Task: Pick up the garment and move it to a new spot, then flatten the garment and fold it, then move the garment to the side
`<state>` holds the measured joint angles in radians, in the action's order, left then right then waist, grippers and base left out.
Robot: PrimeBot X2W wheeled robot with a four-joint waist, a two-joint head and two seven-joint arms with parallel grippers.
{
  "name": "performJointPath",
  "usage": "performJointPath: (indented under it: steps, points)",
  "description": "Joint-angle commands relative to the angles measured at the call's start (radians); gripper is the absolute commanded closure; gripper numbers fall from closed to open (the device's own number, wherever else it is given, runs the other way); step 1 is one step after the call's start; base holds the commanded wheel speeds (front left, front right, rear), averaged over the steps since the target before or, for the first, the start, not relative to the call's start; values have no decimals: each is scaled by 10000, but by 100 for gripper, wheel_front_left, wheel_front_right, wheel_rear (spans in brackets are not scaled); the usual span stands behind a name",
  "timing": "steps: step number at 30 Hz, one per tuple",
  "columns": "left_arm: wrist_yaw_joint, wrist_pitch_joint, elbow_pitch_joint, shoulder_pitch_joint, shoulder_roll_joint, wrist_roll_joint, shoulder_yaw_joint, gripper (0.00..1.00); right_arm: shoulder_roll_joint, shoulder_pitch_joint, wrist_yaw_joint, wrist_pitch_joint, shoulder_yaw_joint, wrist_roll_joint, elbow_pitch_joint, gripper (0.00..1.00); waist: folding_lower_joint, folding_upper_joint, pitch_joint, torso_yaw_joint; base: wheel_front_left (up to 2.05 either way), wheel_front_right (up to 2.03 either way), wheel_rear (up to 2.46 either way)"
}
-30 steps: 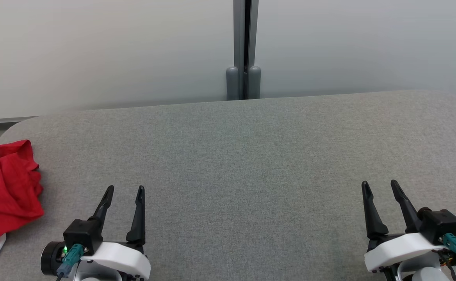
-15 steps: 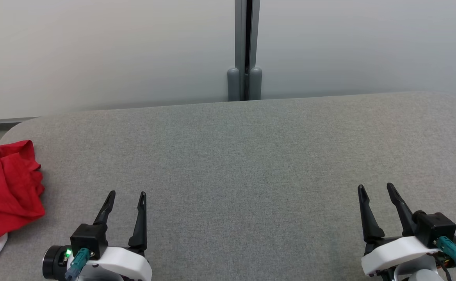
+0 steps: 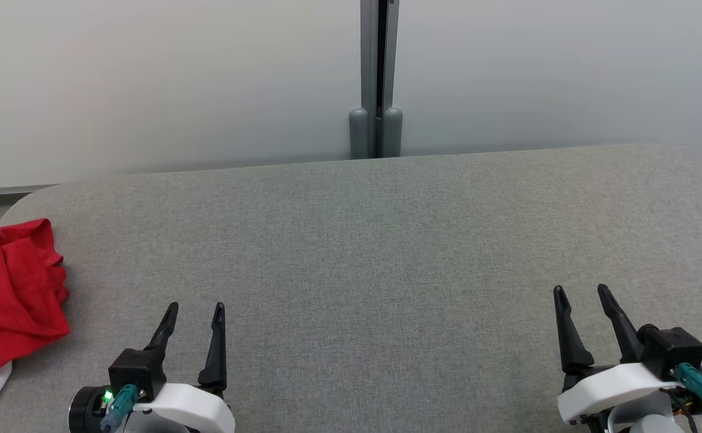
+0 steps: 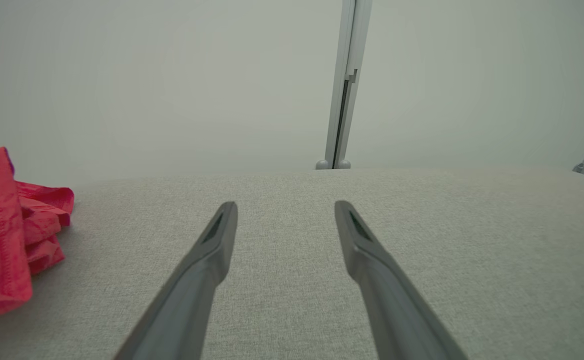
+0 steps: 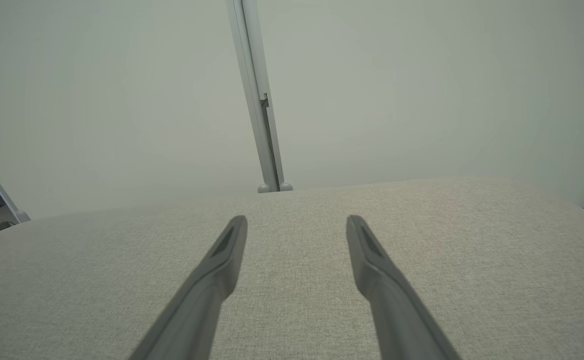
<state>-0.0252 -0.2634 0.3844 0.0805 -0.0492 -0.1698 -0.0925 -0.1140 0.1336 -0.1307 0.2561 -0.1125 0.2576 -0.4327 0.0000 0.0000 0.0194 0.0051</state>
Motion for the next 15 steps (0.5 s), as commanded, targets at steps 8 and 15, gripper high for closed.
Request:
performJointPath:
  steps: [8, 15]
  points:
    - [104, -20, 118, 148, -27, -194, -33, 0, -114, 106, 0, 38, -51, 74, -31, 0, 0, 0, -5, -5, 0, 0, 0]
    - [134, -20, 106, 233, -29, -272, -51, 0, -159, 45, -2, 28, 22, 28, 50, 0, 0, 0, -22, 131, 0, 0, 0]
